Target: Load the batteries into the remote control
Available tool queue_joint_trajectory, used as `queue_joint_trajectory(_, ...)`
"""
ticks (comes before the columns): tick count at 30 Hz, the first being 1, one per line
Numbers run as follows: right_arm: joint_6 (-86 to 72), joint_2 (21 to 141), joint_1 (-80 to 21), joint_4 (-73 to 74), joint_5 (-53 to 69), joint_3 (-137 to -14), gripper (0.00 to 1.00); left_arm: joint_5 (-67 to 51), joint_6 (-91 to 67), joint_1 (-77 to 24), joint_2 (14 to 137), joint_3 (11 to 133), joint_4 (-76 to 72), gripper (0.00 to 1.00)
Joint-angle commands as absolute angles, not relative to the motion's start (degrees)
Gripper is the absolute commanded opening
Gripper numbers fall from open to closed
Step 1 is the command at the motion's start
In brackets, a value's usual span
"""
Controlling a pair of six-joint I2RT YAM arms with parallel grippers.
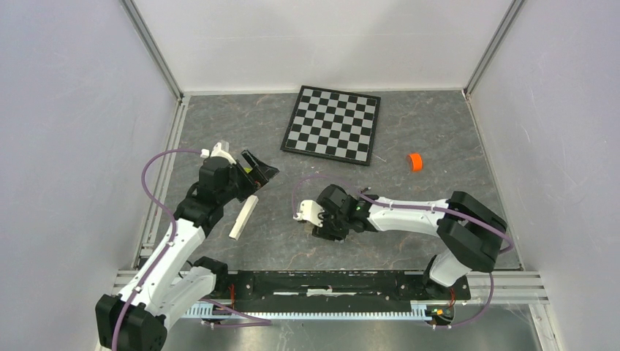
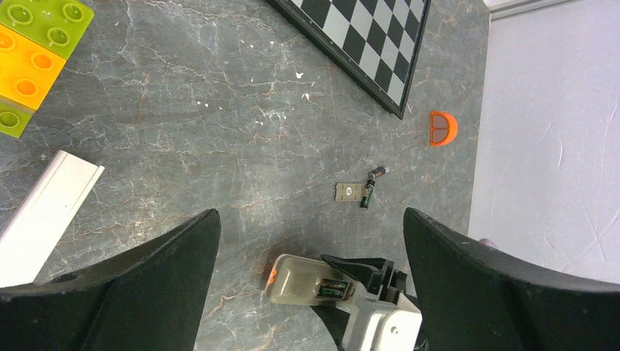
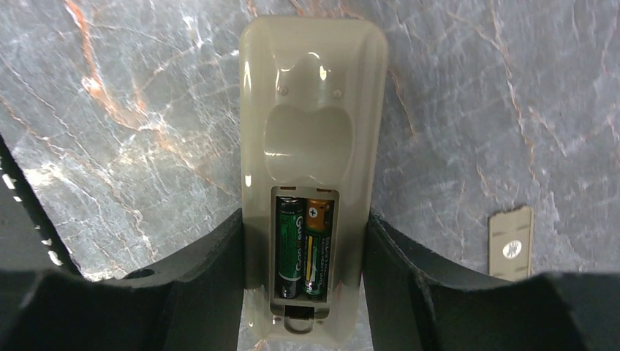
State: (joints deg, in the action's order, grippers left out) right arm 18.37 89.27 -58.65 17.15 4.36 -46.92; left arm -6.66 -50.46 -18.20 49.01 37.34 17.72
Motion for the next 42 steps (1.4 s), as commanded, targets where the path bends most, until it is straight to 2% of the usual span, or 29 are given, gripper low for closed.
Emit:
queue_joint_trajectory(1, 22.07, 92.47, -58.71, 18.20, 6.58, -51.05, 0.30, -9.04, -47.90, -17.43, 48.87, 38.48, 17.89, 1.00)
queue_joint_trajectory(10, 24.08, 95.55, -58.71, 24.12, 5.25, -54.29, 0.57, -11.15, -46.85, -17.10, 49.54, 39.99, 17.44, 1.00)
queue_joint_trajectory(22, 25.13, 93.23, -58.63, 26.43, 6.11, -56.07, 0.68, -12.13, -46.42, -17.14, 49.79, 40.16, 17.38, 1.00)
queue_joint_trajectory(26, 24.10, 90.26, -57.58, 26.49, 6.63, -55.80, 0.70, -11.91, -46.07, -17.14, 49.41, 40.16, 17.90, 1.00)
queue_joint_trajectory(32, 16.74, 79.54, -51.26, 20.49, 13.03, -53.20, 0.72, -10.77, -44.80, -17.05, 48.09, 40.17, 18.83, 1.00)
queue_joint_trajectory(35, 8.28, 77.01, -47.33, 16.60, 9.53, -52.03, 0.71, -10.03, -44.13, -17.05, 47.50, 40.09, 19.04, 1.00)
queue_joint_trajectory(42, -16.28, 84.19, -44.47, 21.77, -11.37, -55.65, 0.52, -11.84, -43.81, -17.05, 47.79, 39.40, 16.88, 0.97)
